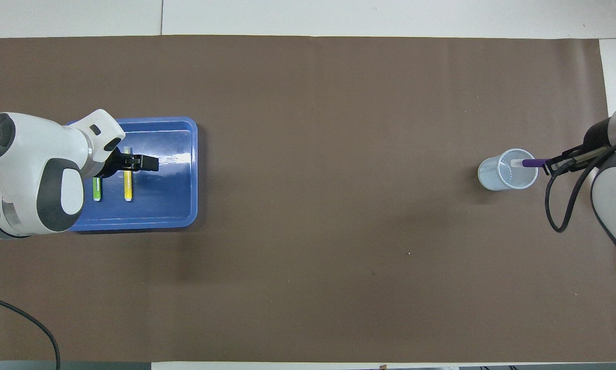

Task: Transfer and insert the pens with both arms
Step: 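Insert the purple pen into the cup while the left gripper returns, then grasp the yellow pen in the tray with the left gripper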

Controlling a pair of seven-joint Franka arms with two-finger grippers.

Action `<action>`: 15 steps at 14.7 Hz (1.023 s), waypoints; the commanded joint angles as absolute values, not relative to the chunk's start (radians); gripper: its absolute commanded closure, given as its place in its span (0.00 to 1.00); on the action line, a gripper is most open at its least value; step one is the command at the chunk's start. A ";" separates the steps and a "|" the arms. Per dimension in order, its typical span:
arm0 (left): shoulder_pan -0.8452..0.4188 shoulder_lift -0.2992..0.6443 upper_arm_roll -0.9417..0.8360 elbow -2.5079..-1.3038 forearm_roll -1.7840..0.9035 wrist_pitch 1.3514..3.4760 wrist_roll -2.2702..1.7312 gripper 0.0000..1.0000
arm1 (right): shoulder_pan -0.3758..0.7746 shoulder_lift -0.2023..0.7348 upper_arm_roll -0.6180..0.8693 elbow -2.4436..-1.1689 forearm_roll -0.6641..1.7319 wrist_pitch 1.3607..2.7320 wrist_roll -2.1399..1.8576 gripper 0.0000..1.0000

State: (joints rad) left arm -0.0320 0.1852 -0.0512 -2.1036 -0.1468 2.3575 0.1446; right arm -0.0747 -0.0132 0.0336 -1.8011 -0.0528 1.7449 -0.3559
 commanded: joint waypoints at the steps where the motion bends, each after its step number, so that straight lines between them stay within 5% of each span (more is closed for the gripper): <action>1: 0.000 0.241 -0.061 -2.112 -0.130 2.443 0.173 0.01 | -0.120 -0.018 0.046 -1.873 -0.074 1.814 -0.426 1.00; 3: 0.009 0.261 -0.061 -2.114 -0.129 2.465 0.173 0.11 | -0.150 0.003 0.046 -1.911 -0.074 1.874 -0.430 1.00; 4: 0.023 0.262 -0.061 -2.114 -0.130 2.464 0.184 0.30 | -0.152 0.005 0.046 -1.927 -0.072 1.890 -0.430 1.00; 6: 0.028 0.262 -0.061 -2.112 -0.130 2.464 0.193 0.95 | -0.153 0.000 0.046 -1.969 -0.072 1.916 -0.430 1.00; 10: 0.031 0.262 -0.061 -2.109 -0.130 2.459 0.184 1.00 | -0.155 -0.003 0.046 -2.023 -0.071 1.971 -0.428 1.00; 12: 0.031 0.252 -0.061 -2.103 -0.130 2.444 0.141 1.00 | -0.156 -0.005 0.046 -2.031 -0.072 1.988 -0.430 0.58; 14: 0.020 0.217 -0.061 -2.088 -0.130 2.383 0.045 1.00 | -0.155 0.002 0.046 -2.019 -0.069 1.988 -0.430 0.00; 15: 0.015 0.195 -0.063 -2.073 -0.130 2.340 -0.022 1.00 | -0.156 0.003 0.046 -2.007 -0.060 1.980 -0.430 0.00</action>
